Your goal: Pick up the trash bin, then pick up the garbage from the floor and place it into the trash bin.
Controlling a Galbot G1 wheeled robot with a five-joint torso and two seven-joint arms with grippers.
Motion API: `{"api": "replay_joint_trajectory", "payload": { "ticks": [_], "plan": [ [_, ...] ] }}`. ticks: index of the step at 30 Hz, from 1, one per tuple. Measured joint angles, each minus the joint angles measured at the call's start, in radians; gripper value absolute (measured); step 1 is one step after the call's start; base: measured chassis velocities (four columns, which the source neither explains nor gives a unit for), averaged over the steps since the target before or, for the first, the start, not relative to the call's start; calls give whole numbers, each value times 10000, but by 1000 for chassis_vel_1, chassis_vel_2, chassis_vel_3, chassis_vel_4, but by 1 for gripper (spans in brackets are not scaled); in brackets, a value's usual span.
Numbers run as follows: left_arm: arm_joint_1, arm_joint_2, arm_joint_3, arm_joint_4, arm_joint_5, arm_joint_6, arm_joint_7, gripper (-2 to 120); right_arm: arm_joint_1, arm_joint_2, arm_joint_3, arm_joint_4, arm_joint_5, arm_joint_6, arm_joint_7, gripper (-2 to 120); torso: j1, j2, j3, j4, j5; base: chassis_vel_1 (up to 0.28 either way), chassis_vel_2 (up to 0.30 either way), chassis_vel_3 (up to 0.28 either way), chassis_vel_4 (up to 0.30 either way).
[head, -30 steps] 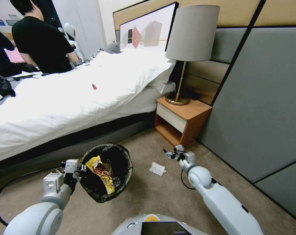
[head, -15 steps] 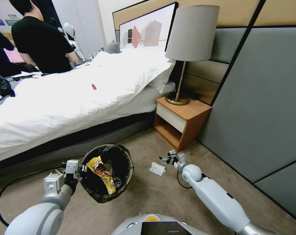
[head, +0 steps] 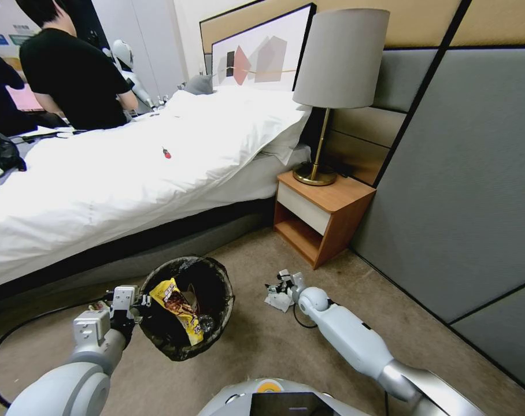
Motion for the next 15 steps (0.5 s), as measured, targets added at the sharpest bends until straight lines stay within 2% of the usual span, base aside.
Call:
{"api": "replay_joint_trajectory", "payload": {
  "ticks": [15],
  "plan": [
    [71,24,29,0,28,-4,-4,1,-85,505,-23,-1137,-600,28,440,100,1,0,-1,1,2,0,0,0,0]
  ]
}}
